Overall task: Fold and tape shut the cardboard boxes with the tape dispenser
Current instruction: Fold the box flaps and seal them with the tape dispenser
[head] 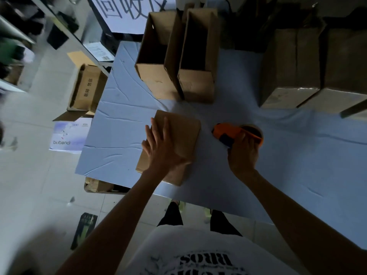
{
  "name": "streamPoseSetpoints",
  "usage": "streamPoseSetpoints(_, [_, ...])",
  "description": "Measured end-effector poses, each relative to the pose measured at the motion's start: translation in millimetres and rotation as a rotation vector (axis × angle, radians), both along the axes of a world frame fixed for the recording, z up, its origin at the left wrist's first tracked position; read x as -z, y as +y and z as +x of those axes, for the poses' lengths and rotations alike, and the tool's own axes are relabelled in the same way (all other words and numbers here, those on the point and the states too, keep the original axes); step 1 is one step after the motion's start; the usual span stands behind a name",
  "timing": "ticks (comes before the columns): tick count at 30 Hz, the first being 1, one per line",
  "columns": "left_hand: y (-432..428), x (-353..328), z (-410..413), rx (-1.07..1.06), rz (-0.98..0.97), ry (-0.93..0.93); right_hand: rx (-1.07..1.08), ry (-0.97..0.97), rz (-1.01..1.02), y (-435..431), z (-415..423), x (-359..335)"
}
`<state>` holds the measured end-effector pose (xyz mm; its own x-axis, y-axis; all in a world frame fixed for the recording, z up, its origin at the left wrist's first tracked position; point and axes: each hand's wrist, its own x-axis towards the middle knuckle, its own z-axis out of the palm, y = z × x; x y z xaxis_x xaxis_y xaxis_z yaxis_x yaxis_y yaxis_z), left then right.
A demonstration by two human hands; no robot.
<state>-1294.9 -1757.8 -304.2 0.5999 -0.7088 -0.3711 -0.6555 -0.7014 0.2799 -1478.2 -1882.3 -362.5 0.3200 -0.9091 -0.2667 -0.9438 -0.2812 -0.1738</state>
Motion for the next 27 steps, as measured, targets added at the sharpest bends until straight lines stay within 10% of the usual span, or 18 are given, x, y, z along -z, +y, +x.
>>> streamPoseSetpoints(8, [-4.9,-21.3,-4.3,-0.092,0.015,-0.001,-0.203,-0.416,-0.01,-6.7,-23.7,-23.9])
streamPoseSetpoints(13, [-17.5,-60.7,-27.9,0.187,-0.396,0.119,-0.423,-0.72,-0.275,-5.9,-34.8,-62.3])
streamPoseSetpoints(27, [-15.1,-98.4,-63.3,0.234,-0.694,-0.061,-0.537,-0.855,-0.321,-16.9,-35.7,-99.9])
